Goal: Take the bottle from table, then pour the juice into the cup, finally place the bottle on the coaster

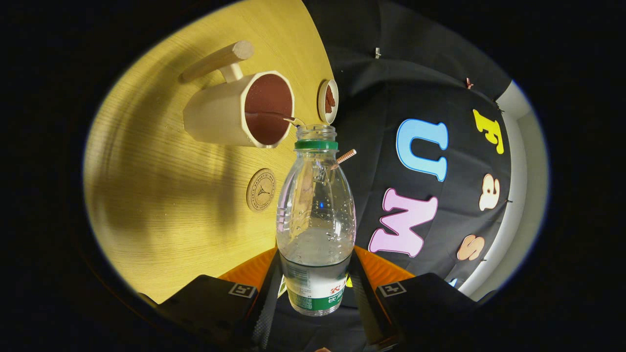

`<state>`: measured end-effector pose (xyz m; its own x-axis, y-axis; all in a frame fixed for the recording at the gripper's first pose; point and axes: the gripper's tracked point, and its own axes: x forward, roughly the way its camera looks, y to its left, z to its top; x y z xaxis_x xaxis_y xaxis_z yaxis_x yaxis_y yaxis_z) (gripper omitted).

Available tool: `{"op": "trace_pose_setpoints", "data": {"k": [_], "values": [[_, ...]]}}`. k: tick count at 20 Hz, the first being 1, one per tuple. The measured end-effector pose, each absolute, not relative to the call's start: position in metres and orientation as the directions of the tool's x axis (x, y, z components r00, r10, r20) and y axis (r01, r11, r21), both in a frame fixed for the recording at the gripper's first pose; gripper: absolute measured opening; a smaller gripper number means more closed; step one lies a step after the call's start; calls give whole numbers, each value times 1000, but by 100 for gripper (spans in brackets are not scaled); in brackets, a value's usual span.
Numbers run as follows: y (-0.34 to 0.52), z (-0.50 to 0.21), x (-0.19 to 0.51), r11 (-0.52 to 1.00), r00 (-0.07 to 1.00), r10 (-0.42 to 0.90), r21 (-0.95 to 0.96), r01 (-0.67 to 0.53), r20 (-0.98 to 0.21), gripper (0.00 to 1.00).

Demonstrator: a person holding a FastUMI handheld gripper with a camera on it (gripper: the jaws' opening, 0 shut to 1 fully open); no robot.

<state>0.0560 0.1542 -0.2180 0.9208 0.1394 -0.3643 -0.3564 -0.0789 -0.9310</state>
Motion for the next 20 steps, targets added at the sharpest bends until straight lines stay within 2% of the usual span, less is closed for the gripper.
{"op": "trace_pose_setpoints", "data": {"k": [20], "values": [[157,-210,61,-166,930,151,-936,-311,-336,75]]}}
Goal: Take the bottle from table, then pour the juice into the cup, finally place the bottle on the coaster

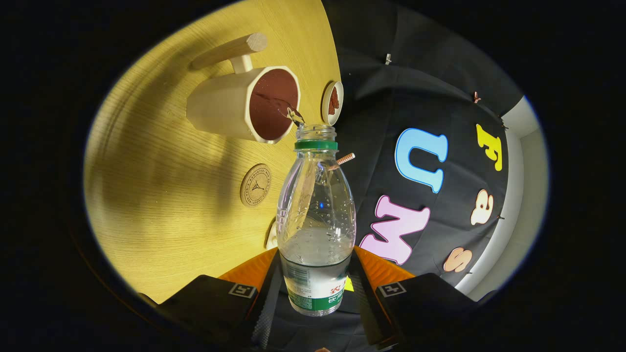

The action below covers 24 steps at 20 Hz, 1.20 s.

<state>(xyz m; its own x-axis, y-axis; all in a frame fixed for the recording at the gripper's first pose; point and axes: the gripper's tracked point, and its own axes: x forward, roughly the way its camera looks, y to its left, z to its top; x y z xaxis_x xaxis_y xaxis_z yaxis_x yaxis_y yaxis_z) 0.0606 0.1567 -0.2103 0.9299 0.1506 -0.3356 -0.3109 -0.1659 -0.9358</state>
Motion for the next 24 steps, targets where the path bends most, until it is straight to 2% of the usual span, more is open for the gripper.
{"op": "trace_pose_setpoints", "data": {"k": [24], "values": [[160,-184,74,-302,941,204,-931,-203,-271,75]]}}
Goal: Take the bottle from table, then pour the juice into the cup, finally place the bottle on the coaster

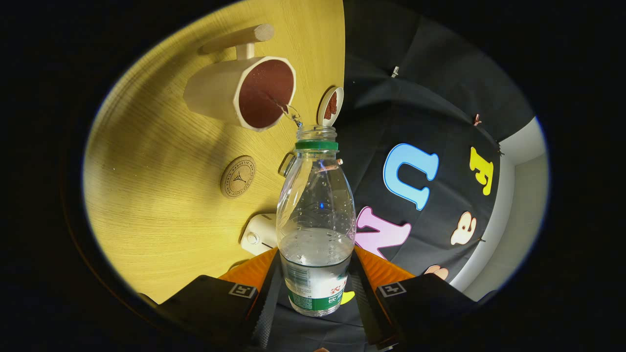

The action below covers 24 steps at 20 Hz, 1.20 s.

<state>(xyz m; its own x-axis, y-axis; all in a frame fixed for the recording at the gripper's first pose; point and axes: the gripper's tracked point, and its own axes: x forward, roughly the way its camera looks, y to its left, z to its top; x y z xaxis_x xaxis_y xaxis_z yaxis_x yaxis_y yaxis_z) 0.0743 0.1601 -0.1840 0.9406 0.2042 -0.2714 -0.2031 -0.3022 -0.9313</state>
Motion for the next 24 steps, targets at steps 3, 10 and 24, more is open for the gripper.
{"op": "trace_pose_setpoints", "data": {"k": [3,10,24], "values": [[164,-181,75,-319,939,226,-930,-181,-261,75],[171,-169,71,-384,934,278,-917,-107,-225,75],[174,-145,82,-454,931,307,-890,-41,-200,75]]}}
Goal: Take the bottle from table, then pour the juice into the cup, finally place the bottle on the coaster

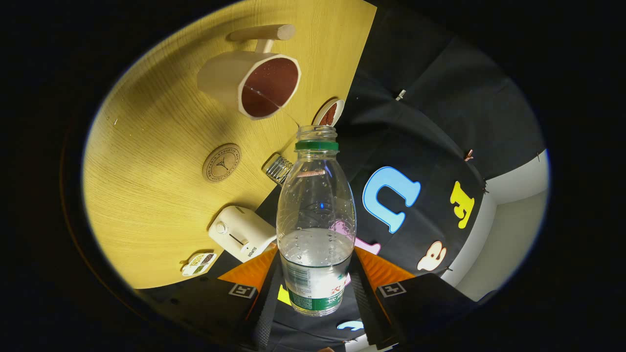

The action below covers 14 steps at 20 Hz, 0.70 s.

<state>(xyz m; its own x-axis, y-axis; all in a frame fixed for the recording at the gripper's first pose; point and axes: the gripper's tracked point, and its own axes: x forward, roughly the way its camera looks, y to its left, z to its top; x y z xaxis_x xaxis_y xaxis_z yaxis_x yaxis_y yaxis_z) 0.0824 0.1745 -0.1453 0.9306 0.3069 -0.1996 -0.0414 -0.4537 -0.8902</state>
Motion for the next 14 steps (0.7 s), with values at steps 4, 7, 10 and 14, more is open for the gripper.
{"op": "trace_pose_setpoints", "data": {"k": [4,7,10,14], "values": [[178,-144,83,-452,928,312,-891,-41,-202,75],[179,-146,81,-452,928,308,-891,-51,-209,75],[181,-146,81,-448,927,311,-893,-51,-209,75],[177,-150,81,-413,932,288,-907,-86,-219,75]]}}
